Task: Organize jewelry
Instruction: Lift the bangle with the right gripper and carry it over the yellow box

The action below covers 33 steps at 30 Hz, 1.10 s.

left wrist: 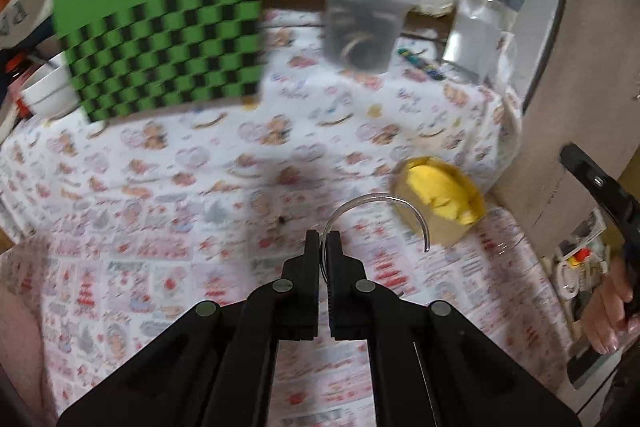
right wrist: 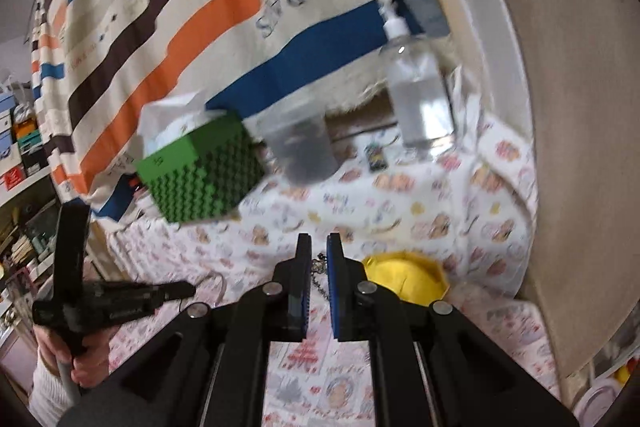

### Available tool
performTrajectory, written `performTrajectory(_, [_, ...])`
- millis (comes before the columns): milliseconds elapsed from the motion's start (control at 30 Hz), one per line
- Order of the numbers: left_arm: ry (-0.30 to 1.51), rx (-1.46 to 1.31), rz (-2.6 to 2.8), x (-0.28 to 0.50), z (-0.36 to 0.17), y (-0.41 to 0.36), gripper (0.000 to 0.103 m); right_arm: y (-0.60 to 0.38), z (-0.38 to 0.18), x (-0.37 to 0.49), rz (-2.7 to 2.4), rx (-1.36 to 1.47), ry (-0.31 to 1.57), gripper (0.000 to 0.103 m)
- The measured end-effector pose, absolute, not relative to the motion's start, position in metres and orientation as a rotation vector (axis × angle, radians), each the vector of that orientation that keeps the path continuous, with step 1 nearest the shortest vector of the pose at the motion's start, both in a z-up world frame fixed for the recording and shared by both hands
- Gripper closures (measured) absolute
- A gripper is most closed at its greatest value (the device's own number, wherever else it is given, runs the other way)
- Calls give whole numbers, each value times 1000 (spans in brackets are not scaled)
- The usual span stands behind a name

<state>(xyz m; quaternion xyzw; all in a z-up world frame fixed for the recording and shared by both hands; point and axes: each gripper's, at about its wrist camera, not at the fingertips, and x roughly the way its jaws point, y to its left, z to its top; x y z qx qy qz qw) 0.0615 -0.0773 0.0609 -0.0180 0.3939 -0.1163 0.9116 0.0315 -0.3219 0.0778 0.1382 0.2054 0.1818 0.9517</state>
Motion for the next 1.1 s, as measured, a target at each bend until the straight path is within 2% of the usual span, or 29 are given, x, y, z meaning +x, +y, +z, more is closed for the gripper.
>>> performTrajectory(233, [783,-88,-345,89,69,-120,101,-328,72,74,341,260,408,96])
performTrajectory(667, [883,-55,-315,162,2,-180,101,-370,-11,137,321,455,660,96])
performTrajectory(933, [858,-63,-359,170,4,-197,99,-384,-16,140,389,540,690,94])
performTrajectory(967, [853,-65,-373,170,5,-199,99,-384,-15,140,395,545,688,93])
performTrajectory(1033, [819,-62,-378,165,8,-198,99,-386,-13,138,401,561,680,81])
performTrajectory(1100, [796,-48,-374,157,12,-193,99,-389,-9,134,375,553,662,80])
